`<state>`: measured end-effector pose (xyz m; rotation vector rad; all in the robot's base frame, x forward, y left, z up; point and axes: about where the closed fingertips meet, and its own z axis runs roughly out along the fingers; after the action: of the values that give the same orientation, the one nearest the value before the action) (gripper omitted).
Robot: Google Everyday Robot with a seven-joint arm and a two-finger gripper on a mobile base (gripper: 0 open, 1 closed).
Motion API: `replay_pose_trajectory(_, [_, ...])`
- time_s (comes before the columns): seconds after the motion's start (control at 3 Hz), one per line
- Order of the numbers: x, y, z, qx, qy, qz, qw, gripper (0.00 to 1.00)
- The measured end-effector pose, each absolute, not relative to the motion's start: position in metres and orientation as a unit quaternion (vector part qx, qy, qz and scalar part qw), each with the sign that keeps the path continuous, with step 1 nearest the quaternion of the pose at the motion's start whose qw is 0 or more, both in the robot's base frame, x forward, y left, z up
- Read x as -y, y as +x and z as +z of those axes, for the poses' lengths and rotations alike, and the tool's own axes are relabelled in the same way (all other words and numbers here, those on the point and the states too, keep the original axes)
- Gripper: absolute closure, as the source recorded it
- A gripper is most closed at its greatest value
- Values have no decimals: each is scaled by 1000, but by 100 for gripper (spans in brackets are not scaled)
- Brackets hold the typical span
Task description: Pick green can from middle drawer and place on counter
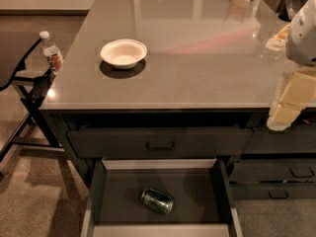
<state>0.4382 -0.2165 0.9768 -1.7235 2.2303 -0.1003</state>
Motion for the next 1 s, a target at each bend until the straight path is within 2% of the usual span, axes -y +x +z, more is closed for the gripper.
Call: replay_pose_trajectory(1.0, [213,426,922,-784,-601,-10,157,0])
